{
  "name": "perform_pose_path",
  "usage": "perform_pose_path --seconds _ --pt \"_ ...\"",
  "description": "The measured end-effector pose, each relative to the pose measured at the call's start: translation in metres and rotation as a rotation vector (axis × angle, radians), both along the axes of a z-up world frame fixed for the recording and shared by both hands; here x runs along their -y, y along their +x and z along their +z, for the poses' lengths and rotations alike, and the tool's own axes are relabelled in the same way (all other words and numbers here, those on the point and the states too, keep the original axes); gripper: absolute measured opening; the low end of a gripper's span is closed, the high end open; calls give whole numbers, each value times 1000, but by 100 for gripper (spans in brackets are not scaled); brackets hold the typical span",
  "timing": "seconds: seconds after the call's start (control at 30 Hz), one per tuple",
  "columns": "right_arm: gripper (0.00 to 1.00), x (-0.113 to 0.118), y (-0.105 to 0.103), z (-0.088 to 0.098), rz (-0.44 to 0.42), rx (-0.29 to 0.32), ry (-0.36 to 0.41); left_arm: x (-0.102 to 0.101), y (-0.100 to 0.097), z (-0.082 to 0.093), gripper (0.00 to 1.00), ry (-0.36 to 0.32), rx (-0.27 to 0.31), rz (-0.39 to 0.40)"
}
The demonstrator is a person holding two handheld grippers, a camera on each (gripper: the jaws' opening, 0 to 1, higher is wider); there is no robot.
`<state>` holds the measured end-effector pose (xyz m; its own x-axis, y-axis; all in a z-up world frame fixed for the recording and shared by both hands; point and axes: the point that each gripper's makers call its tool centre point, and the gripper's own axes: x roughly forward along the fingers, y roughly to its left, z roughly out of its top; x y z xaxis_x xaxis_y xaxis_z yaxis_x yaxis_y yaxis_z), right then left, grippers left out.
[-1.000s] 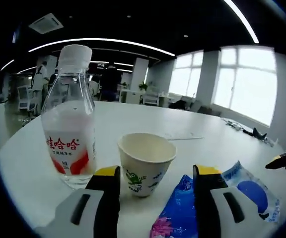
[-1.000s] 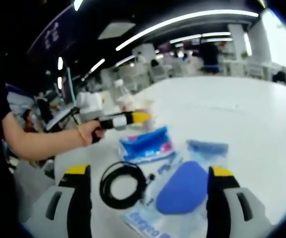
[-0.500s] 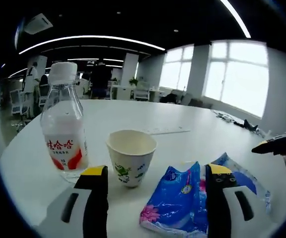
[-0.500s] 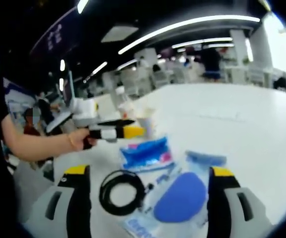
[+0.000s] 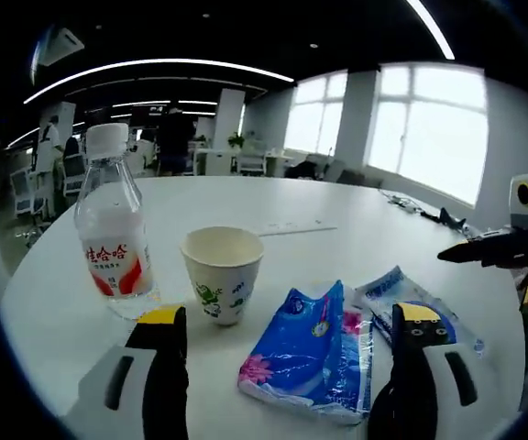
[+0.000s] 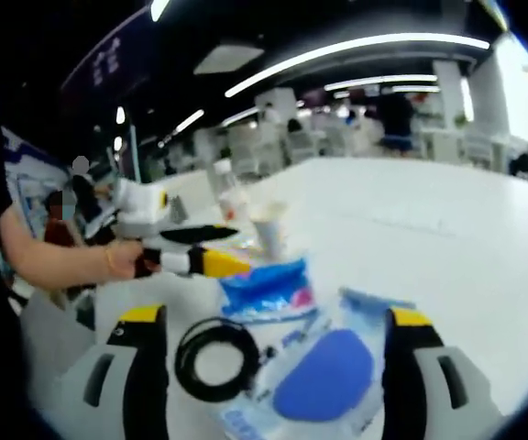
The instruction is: Arrange the tabletop items into an orderly group along one side of the table until the central work area is clear of visible clutter.
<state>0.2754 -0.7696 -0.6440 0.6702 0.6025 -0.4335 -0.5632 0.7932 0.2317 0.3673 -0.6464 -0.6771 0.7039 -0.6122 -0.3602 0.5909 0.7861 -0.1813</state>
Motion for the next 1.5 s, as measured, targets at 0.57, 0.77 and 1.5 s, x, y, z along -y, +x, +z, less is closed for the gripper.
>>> perform_pose_path --seconds 0.57,0.77,1.5 --pt "85 -3 22 -21 28 15 -56 -18 -14 -12 87 27 -46 52" --pt "79 -6 31 -29 45 17 -75 -23 -21 -14 82 25 -63 87" --pt "51 -16 63 -48 64 57 -124 -27 -41 -31 53 -16 -165 186"
